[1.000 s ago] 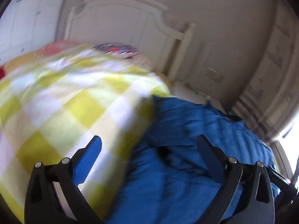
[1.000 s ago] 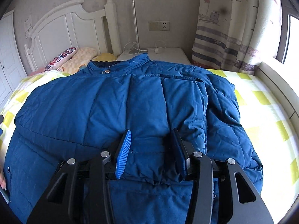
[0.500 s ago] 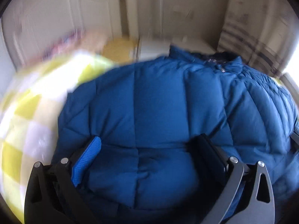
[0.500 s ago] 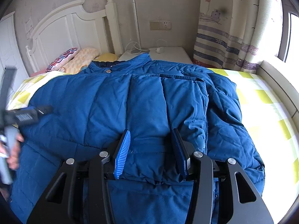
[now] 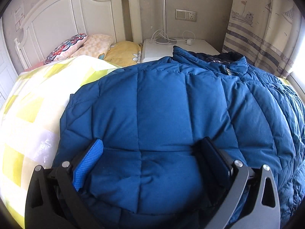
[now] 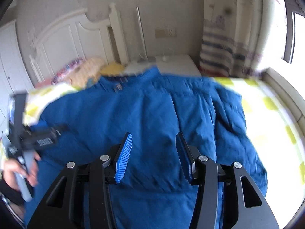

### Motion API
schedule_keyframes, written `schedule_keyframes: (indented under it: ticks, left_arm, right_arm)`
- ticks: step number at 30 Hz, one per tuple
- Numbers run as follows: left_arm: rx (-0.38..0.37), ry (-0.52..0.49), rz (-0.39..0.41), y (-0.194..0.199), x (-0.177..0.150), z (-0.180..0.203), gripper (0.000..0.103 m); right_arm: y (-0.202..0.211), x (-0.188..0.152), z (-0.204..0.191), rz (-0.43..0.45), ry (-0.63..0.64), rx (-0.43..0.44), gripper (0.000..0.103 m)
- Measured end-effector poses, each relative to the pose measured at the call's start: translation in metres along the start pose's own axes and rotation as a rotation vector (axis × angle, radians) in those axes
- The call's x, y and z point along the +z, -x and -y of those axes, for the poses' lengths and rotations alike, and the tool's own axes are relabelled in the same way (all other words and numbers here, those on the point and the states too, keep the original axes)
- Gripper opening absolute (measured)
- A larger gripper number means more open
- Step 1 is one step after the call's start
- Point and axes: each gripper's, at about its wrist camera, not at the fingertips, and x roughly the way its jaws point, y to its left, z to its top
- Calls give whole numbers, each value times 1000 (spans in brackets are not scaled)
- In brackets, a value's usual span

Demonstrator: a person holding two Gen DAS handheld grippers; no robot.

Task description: Fold large clothes

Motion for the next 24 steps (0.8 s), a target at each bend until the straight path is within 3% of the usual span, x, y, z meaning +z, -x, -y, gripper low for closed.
schedule_keyframes:
  ticks: [5,8,9,13,17,18,20,24]
  left_arm:
    - [1,-1,-1,-1,0,0,101]
    - [0,-1,0,0,0,-1,101]
    - [-1,0,0,0,1,-1,101]
    - [2,0,-1,0,1,-1,101]
    - [1,0,0,1,1,0,101]
    - [1,1,-1,0,1,0,101]
    - [2,0,-1,1,1,0,101]
    - [1,1,0,1,1,0,101]
  right_arm:
    - [-40,40,-5,-23,46,-68,48]
    - [-97,31,8,-181,51,-82,51]
    - [-100,28,10,-152,56,-70,52]
    - [-91,33,10,-172,18,-67,52]
    - [-59,32,15,-44,-57,-54,55]
    - [-62,30,15,-45,-49,-66,58]
    - [-88,21,15,-135,14,-81,64]
    - [-93,31,17,-184,9,-70,65]
